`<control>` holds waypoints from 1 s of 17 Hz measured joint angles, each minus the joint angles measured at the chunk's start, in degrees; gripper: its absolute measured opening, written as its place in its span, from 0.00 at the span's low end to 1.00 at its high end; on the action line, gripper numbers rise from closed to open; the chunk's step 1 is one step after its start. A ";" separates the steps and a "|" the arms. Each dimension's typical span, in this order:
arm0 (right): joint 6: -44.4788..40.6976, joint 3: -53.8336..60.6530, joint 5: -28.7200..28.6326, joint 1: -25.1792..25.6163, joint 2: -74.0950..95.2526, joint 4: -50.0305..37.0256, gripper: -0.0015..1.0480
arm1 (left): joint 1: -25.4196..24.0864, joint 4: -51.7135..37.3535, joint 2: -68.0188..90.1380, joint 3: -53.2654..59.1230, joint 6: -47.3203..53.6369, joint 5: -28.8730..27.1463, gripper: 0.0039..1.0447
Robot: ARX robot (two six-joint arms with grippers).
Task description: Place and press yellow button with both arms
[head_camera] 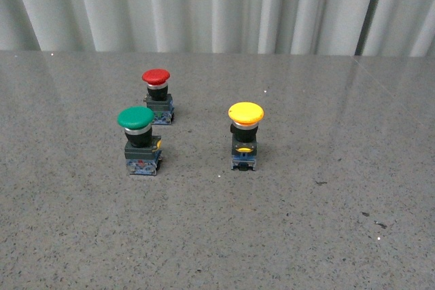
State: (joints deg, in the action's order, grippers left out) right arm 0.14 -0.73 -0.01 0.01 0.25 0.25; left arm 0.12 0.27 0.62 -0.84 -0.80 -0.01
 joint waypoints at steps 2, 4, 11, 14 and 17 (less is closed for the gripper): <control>0.00 0.00 -0.02 0.00 0.00 0.00 0.94 | 0.00 -0.02 0.00 0.00 0.00 -0.02 0.82; 0.00 0.00 0.00 0.00 0.00 0.00 0.94 | 0.00 -0.02 0.00 0.00 0.11 0.00 0.95; 2.49 -0.09 -11.23 3.13 4.50 -7.91 0.94 | 0.00 -0.04 0.00 0.00 0.15 0.04 0.94; 6.54 -6.78 -20.57 -6.29 35.78 -33.33 0.94 | 0.00 -0.04 0.00 0.00 0.20 0.02 0.94; 7.37 -19.08 -15.96 -14.21 61.88 -44.96 0.94 | 0.00 -0.04 0.00 0.00 0.20 0.00 0.94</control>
State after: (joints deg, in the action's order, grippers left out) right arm 7.51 -19.81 -15.97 -14.20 62.13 -44.71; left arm 0.12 0.23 0.62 -0.84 -0.60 -0.01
